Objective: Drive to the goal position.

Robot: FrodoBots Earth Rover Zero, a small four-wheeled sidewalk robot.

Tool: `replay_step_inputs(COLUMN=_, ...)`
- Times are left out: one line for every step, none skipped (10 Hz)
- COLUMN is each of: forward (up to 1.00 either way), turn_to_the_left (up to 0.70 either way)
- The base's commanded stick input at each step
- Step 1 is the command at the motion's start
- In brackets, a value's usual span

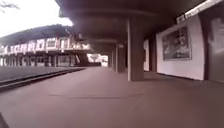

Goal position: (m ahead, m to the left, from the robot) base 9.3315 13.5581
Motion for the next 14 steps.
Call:
replay_step_inputs(forward=0.85, turn_to_the_left=0.0)
replay_step_inputs(forward=0.85, turn_to_the_left=0.0)
replay_step_inputs(forward=0.85, turn_to_the_left=0.0)
replay_step_inputs(forward=0.85, turn_to_the_left=0.0)
replay_step_inputs(forward=0.85, turn_to_the_left=0.0)
replay_step_inputs(forward=0.85, turn_to_the_left=0.0)
replay_step_inputs(forward=0.85, turn_to_the_left=0.0)
replay_step_inputs(forward=0.85, turn_to_the_left=0.0)
replay_step_inputs(forward=0.85, turn_to_the_left=0.0)
replay_step_inputs(forward=0.85, turn_to_the_left=0.0)
replay_step_inputs(forward=0.85, turn_to_the_left=0.0)
replay_step_inputs(forward=0.85, turn_to_the_left=0.0)
replay_step_inputs(forward=0.85, turn_to_the_left=0.0)
replay_step_inputs(forward=0.85, turn_to_the_left=0.0)
